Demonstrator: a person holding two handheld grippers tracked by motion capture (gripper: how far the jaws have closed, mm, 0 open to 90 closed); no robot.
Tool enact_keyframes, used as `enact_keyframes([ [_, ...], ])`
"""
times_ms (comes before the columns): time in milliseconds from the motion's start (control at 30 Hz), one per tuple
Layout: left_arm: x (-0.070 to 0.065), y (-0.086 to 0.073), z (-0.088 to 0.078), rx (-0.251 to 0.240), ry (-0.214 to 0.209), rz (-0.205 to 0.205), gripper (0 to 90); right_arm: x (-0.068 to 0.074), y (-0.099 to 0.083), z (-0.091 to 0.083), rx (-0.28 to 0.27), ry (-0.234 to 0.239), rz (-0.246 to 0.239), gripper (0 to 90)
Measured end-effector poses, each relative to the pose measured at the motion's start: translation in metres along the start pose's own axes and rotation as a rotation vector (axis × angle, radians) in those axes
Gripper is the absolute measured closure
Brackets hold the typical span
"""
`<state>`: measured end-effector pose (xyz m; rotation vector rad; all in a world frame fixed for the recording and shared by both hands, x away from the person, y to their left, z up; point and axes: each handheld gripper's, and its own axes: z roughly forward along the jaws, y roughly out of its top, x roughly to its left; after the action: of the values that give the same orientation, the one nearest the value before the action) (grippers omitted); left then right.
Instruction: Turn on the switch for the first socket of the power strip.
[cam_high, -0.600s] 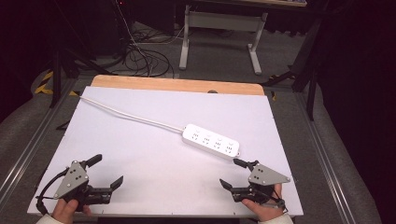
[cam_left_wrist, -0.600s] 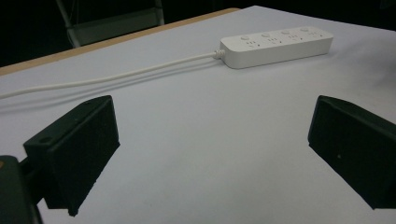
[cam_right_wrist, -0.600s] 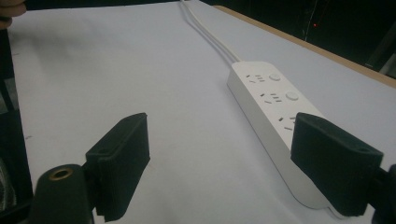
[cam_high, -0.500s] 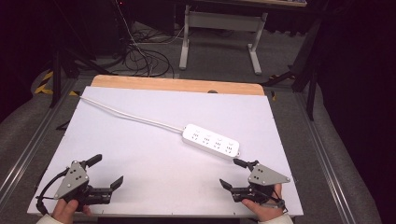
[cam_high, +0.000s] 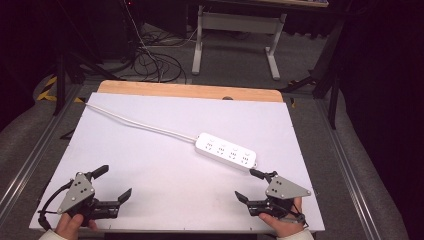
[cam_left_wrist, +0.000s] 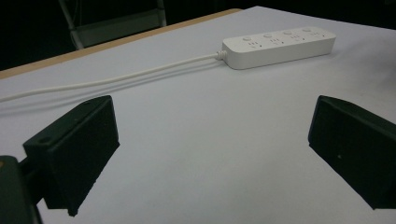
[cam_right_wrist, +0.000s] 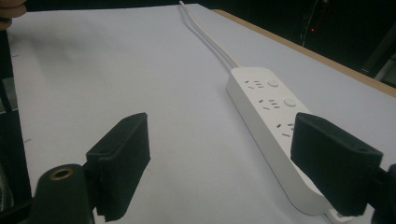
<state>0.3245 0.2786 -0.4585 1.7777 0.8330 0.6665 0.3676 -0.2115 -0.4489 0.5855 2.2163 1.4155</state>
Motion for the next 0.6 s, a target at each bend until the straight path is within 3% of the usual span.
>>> enact_keyframes([
  [267, 0.0, 0.0, -0.001, 0.0, -0.009, 0.002, 2.6, 0.0, 0.007, 0.0, -0.005, 0.04, 0.029, 24.3],
  [600, -0.001, 0.0, -0.001, -0.001, -0.007, 0.004, 2.6, -0.004, 0.024, 0.005, 0.02, 0.054, 0.028, 24.3],
])
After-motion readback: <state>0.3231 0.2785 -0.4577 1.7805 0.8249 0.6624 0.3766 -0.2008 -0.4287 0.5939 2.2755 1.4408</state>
